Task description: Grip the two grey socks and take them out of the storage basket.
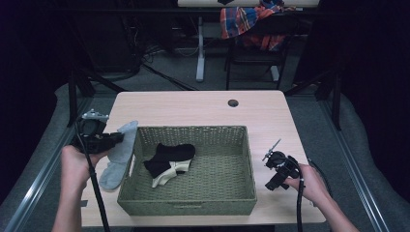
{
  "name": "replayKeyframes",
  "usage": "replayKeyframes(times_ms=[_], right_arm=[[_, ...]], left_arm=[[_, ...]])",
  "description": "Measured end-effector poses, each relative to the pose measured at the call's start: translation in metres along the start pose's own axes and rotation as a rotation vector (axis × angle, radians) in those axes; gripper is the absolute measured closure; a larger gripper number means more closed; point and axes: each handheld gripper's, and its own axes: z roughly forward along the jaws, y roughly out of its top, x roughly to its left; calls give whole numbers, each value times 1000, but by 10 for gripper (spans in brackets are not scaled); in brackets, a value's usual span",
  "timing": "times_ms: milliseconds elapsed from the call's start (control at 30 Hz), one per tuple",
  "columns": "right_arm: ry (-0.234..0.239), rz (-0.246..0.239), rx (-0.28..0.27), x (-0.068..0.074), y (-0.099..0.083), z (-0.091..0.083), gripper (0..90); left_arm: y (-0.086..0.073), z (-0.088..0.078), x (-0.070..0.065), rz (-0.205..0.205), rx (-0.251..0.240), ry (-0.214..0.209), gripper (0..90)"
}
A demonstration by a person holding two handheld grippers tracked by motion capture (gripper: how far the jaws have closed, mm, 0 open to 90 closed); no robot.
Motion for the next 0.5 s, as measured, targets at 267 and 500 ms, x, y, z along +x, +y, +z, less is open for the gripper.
replayKeyframes(times_ms=[267, 500], right_arm=[[0, 0, 0, 0, 0, 0, 120], [-6, -4, 4, 0, 0, -1, 119]], left_arm=[[-14, 4, 26, -63, 4, 59, 855], [-27, 15, 45, -114, 32, 70, 853]])
